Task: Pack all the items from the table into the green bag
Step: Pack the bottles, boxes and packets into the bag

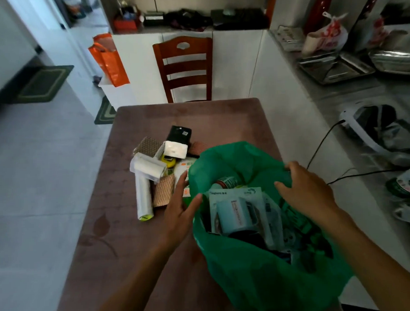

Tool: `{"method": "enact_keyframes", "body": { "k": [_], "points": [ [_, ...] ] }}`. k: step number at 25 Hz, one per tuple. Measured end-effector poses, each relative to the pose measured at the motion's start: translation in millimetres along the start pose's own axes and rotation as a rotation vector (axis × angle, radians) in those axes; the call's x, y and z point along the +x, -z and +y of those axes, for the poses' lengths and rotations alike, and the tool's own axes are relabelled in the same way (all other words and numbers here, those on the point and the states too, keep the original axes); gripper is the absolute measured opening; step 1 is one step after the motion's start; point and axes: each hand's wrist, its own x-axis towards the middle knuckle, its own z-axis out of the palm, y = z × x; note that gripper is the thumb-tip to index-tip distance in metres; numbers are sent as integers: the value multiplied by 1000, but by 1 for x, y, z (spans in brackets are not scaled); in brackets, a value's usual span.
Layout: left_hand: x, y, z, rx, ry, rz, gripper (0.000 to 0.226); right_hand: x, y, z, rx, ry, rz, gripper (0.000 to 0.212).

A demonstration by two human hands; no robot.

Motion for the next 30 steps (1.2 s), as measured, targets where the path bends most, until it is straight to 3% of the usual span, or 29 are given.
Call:
{"method": "enact_keyframes", "body": {
  "k": [3, 6, 9, 12, 14, 17, 22, 25, 30],
  "points": [
    [5, 14, -23, 173, 180, 210, 45, 4, 6, -22, -57, 79, 103, 53],
    [19, 43, -52, 474, 343, 229, 32, 5, -1, -65, 1, 287, 222, 47],
    [44, 50, -91, 779, 219, 82, 42, -1, -29, -94, 93, 471, 213, 39],
    [76, 28, -128, 1039, 38, -226, 66, -6, -57, -93, 150, 487, 160, 36],
    [91, 17, -147, 1102, -30, -230, 59, -9, -67, -85, 166, 478, 167, 31],
    [96, 24, -145, 853, -86, 6, 21, -17, -73, -69, 236, 402, 177, 21],
    [66, 65, -68, 97, 176, 373, 22, -31, -60, -57, 392, 365, 146, 7],
    [36, 100, 11, -305, 120, 356, 20, -34, -39, -71, 578, 320, 81, 20],
    [-6, 132, 108, -517, 62, 256, 26, -35, 6, -93, 724, 386, 135, 39]
  ]
}}
